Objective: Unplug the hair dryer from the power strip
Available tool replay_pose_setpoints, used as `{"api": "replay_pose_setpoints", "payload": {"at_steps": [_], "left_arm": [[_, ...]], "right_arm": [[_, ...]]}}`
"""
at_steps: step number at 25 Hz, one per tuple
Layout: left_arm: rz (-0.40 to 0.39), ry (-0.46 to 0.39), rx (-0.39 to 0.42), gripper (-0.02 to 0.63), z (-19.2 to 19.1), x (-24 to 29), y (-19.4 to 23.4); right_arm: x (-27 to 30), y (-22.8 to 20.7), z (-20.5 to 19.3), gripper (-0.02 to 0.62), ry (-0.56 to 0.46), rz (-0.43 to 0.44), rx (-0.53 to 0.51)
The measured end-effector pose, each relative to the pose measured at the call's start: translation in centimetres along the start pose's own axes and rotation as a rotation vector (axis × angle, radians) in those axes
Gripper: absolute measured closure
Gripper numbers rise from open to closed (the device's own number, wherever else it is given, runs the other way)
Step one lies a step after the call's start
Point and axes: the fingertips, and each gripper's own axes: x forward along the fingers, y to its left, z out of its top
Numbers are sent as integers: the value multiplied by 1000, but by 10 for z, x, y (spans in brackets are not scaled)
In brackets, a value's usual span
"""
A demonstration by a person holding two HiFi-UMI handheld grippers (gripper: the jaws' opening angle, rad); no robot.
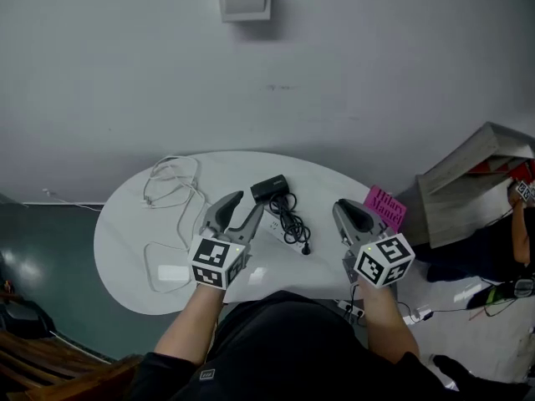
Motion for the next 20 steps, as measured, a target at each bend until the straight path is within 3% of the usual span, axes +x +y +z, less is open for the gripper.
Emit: {"api": "replay_pose_setpoints", "payload": {"at_steps": [6,14,20], "left_arm": [[32,-33,50,420,41,12,-12],[79,-102,50,430,84,14,-22],[98,-124,70,439,96,8,-10]], "right_arm": [[3,-8,38,540,-15,83,-125],[-9,-10,82,557,-169,132,-60],[-15,9,97,561,-214,147,-179]]}}
